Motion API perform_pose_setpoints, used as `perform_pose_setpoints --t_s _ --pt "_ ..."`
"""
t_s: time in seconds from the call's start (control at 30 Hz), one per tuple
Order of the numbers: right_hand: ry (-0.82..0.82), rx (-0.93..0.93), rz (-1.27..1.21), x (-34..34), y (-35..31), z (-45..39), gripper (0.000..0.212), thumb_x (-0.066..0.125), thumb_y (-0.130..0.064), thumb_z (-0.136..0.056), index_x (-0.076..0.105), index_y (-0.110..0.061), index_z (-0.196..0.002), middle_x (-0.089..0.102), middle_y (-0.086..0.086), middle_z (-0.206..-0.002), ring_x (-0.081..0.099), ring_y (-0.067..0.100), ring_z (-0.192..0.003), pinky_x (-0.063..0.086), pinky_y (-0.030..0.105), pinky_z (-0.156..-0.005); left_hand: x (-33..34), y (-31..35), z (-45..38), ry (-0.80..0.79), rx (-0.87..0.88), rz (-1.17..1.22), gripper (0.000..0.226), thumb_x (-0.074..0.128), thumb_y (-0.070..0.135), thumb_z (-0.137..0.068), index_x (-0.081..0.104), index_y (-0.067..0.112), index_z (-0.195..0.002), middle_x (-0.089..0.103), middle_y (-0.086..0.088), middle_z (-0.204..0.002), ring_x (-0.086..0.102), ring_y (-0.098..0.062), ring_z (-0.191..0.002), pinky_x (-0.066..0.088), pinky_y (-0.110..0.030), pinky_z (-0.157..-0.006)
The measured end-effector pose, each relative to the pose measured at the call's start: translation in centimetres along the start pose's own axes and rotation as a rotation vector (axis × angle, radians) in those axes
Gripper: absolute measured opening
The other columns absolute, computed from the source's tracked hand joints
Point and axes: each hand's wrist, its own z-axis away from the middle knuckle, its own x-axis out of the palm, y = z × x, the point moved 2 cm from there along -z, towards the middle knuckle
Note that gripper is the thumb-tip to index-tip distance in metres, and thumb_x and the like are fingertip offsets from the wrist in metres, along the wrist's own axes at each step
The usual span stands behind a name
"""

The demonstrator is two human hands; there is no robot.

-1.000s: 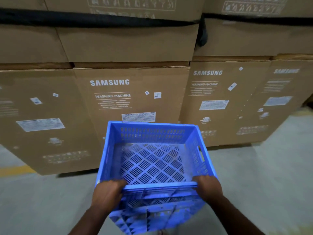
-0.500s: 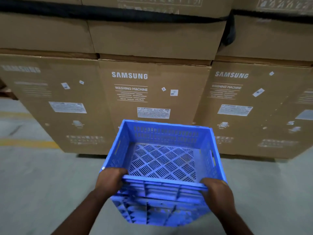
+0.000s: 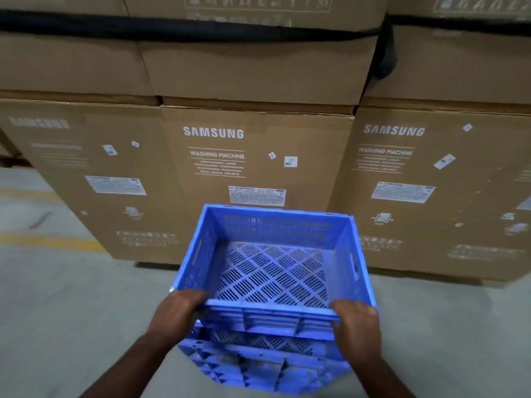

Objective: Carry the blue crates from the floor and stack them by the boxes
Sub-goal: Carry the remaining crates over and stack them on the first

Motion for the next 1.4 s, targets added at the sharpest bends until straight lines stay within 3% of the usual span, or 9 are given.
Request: perform_pose_setpoints --t_s 0.2,0.43,0.57,0.67,0.83,1.0,1.1,1.27,1.4 --pt "-0.183 0.048 0.162 0.5 -0.4 -5.2 0.038 0.086 -0.044 -0.054 0.058 -0.025 -0.071 0.067 -0.001 -0.069 0.067 0.025 -0.071 0.047 0.035 -0.065 -1.2 -0.8 -3.3 0.061 -0.111 -0.047 0.03 0.069 0.035 -0.07 0.061 0.033 -0.099 0.071 0.006 -0.086 0.068 -0.019 -0.085 0.048 -0.031 -0.062" --pt "-0.371 0.04 0.268 -1.1 -2.0 -7.3 0.03 0.054 -0.032 -0.088 0.061 -0.028 -0.117 0.071 0.001 -0.114 0.067 0.023 -0.11 0.052 0.035 -0.089 -1.9 -0.5 -3.8 -0.026 -0.068 -0.114 0.031 0.063 0.045 -0.078 0.06 0.034 -0.107 0.071 0.007 -0.1 0.067 -0.02 -0.097 0.048 -0.033 -0.071" --pt "-0.282 0.029 0.247 -0.7 -2.9 -3.9 0.026 0.06 -0.036 -0.082 0.066 -0.03 -0.107 0.074 0.003 -0.097 0.072 0.023 -0.094 0.056 0.036 -0.077 -2.6 -1.6 -4.2 -0.099 -0.048 -0.158 0.038 0.06 0.047 -0.077 0.058 0.037 -0.113 0.07 0.008 -0.107 0.066 -0.018 -0.102 0.05 -0.032 -0.075" --pt "-0.31 0.092 0.171 1.0 -2.5 -1.0 0.044 0.087 -0.052 -0.045 0.062 -0.033 -0.077 0.065 -0.001 -0.055 0.066 0.019 -0.048 0.049 0.032 -0.039 -3.5 -2.6 -4.4 -0.067 0.031 -0.215 0.034 0.063 0.048 -0.075 0.061 0.035 -0.105 0.071 0.008 -0.099 0.067 -0.019 -0.096 0.05 -0.033 -0.068" --pt "-0.309 0.162 0.039 4.1 -4.5 1.4 0.037 0.081 -0.037 -0.047 0.054 -0.03 -0.071 0.057 -0.004 -0.047 0.058 0.018 -0.037 0.04 0.028 -0.031 -4.1 -3.8 -2.2 0.109 0.057 -0.198 0.026 0.072 0.04 -0.07 0.064 0.039 -0.095 0.069 0.012 -0.079 0.068 -0.013 -0.077 0.044 -0.027 -0.054" --pt "-0.343 0.216 -0.012 7.1 -3.4 1.0 0.031 0.057 -0.039 -0.079 0.065 -0.047 -0.108 0.076 -0.009 -0.093 0.073 0.015 -0.088 0.057 0.033 -0.077 -1.0 -3.6 -0.3 0.028 -0.011 -0.166 0.027 0.066 0.048 -0.067 0.063 0.042 -0.093 0.07 0.015 -0.074 0.068 -0.011 -0.067 0.045 -0.025 -0.05" --pt "-0.38 0.155 -0.066 6.4 -2.3 0.0 0.034 0.059 -0.051 -0.08 0.059 -0.048 -0.113 0.075 -0.005 -0.104 0.071 0.02 -0.099 0.054 0.036 -0.085 -0.2 -2.1 -0.8 0.058 -0.009 -0.107 0.027 0.064 0.044 -0.066 0.066 0.042 -0.092 0.07 0.018 -0.075 0.067 -0.008 -0.067 0.046 -0.022 -0.051" --pt "-0.17 0.136 0.043 -0.9 -1.6 -2.8 0.038 0.086 -0.053 -0.055 0.062 -0.028 -0.072 0.068 -0.006 -0.065 0.069 0.019 -0.06 0.047 0.028 -0.045 -3.2 -3.2 -5.7 0.005 0.136 0.219 0.02 0.071 0.036 -0.076 0.068 0.024 -0.092 0.068 0.013 -0.077 0.063 -0.007 -0.076 0.045 -0.026 -0.067" --pt "-0.219 0.172 0.101 -1.0 -1.8 -2.5 0.042 0.089 -0.054 -0.047 0.059 -0.031 -0.065 0.065 -0.003 -0.058 0.067 0.021 -0.054 0.047 0.03 -0.043 -2.2 -1.8 -5.5 0.081 0.141 0.304 0.02 0.073 0.028 -0.075 0.07 0.035 -0.093 0.066 0.03 -0.079 0.056 0.012 -0.075 0.042 -0.015 -0.071"
